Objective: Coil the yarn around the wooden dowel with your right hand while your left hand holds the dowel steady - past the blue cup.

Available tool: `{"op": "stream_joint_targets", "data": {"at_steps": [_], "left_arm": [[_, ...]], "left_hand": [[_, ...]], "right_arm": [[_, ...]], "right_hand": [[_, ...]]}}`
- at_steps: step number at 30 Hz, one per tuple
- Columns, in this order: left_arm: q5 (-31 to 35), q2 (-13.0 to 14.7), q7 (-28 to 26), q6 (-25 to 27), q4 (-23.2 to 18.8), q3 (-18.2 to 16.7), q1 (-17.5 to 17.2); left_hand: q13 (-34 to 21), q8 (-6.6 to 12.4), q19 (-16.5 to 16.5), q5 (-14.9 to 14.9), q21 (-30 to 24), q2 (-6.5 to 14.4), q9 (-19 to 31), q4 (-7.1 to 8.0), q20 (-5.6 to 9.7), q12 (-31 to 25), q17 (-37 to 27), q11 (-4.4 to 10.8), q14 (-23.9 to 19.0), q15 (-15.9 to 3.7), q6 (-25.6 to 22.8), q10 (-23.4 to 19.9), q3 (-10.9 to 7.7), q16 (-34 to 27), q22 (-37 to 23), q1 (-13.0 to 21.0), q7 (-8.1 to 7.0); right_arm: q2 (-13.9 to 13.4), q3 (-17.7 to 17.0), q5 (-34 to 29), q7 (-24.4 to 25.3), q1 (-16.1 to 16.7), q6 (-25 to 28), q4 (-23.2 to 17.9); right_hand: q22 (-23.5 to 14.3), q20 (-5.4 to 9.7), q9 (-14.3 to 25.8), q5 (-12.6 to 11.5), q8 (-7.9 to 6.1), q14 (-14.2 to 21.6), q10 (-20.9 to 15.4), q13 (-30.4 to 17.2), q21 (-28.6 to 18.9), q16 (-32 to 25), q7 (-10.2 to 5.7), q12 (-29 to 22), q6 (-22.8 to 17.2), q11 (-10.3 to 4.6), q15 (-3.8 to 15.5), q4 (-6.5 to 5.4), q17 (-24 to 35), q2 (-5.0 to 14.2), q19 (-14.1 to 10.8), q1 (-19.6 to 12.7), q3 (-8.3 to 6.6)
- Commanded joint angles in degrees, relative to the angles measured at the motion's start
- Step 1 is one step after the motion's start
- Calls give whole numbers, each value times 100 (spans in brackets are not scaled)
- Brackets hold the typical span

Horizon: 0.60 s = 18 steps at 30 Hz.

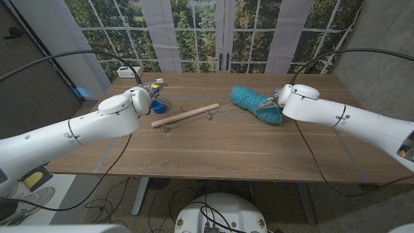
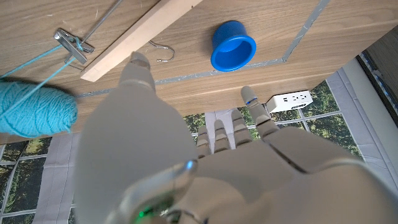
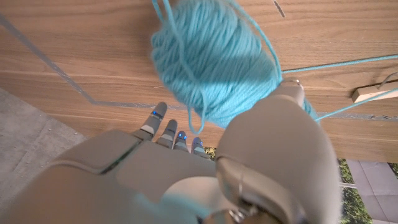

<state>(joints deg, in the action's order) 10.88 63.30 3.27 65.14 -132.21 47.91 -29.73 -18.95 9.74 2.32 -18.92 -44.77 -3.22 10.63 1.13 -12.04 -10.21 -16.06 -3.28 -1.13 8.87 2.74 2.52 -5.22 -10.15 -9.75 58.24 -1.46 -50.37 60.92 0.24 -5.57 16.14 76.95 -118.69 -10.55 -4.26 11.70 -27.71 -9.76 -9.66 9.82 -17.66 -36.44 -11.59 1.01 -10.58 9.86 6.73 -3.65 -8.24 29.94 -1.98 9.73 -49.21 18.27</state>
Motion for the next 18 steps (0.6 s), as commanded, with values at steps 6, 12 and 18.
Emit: {"op": "stream_joint_targets", "data": {"at_steps": [6,12,18], "left_arm": [[-554,-205,-2161,-1815,111,-2048,-2193],[-1092,-849,-3496,-4632,920,-3199,-3483],[-997,-1676,-4260,-6700,1881,-3442,-3722]], "left_hand": [[233,76,81,-96,333,212,-16,435,123,-138,208,174,329,-206,438,338,354,-117,-36,-689,-243],[435,241,-362,196,382,862,-30,659,312,-358,372,278,-147,-643,-187,-277,287,-273,-40,-1108,-553],[629,334,-807,538,388,1378,-42,581,690,-472,498,257,-610,-798,-1066,-862,-74,-327,-40,-1140,-662]], "right_arm": [[-276,-2556,610,2725,2891,-3790,-47],[146,-3275,762,3329,3765,-6721,759],[903,-3474,782,3349,3875,-8770,1650]], "right_hand": [[19,-444,-4,-43,-521,-278,525,163,205,-280,-351,-461,566,-196,-94,-76,-222,333,-45,1175,28],[46,-108,-71,315,-846,897,-968,401,148,-552,-459,-793,-1153,-428,219,33,-644,944,-1127,1299,-208],[52,328,-93,525,-866,1646,-1633,546,71,-679,-485,-841,-1824,-494,377,12,-936,1206,-1875,1361,-378]]}}
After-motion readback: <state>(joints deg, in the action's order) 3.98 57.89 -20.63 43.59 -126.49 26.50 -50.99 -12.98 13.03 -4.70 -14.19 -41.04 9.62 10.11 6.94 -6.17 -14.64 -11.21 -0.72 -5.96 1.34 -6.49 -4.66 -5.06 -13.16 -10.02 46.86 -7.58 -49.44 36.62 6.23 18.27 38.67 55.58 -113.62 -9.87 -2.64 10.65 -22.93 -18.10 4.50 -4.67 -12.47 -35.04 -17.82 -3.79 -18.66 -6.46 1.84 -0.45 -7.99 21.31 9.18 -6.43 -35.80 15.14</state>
